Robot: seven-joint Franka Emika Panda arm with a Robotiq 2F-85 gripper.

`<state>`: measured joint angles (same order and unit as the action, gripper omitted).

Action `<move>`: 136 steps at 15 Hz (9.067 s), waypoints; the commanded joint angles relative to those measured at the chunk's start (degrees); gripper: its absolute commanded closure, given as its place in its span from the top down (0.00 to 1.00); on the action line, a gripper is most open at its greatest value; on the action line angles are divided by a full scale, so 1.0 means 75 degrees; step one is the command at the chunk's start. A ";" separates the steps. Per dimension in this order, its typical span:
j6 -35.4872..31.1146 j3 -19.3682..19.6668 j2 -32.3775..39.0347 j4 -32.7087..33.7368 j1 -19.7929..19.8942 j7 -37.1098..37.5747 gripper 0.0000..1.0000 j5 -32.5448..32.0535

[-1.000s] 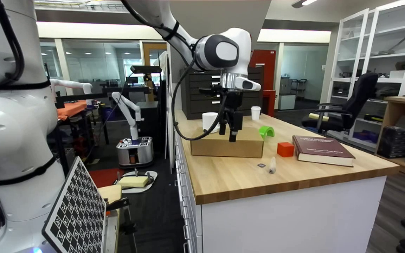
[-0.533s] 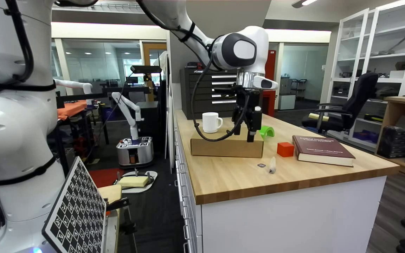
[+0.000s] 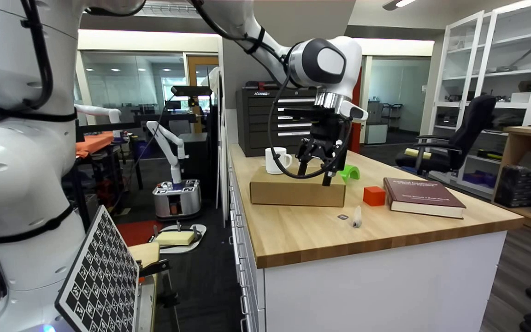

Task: Pick up the tea bag and put it in the mug cup

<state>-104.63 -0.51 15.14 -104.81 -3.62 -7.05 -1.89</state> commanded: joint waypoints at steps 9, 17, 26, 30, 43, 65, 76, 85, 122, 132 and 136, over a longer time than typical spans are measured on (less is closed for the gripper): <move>0.1112 0.0076 0.1574 0.1885 0.0383 -0.1300 1.00 -0.0839; 0.0143 -0.0033 0.2190 0.2005 0.0354 -0.1215 1.00 -0.0896; -0.1379 -0.0408 0.1252 0.1360 0.0387 -0.2023 1.00 -0.0793; -0.1322 -0.0375 0.1203 0.1111 0.0488 -0.2210 1.00 -0.0739; -0.1537 -0.0425 0.2486 0.1785 0.0346 -0.2173 1.00 -0.0860; -0.2685 -0.0467 0.2305 0.1573 0.0538 -0.3053 1.00 -0.0934; -0.2612 -0.0491 0.2303 0.1536 0.0745 -0.3421 1.00 -0.0872; -0.2524 -0.0540 0.2281 0.1536 0.0824 -0.3724 0.41 -0.0793; -0.2618 -0.0926 -0.0010 0.0577 -0.1031 -0.0168 0.03 -0.1429; -0.2427 -0.1429 -0.0029 0.0559 -0.1060 -0.0312 0.03 -0.1083; -0.2329 -0.1591 -0.0027 0.0747 -0.1091 -0.0359 0.03 -0.1034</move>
<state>-123.37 -12.62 16.75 -98.94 -10.67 -10.22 -10.67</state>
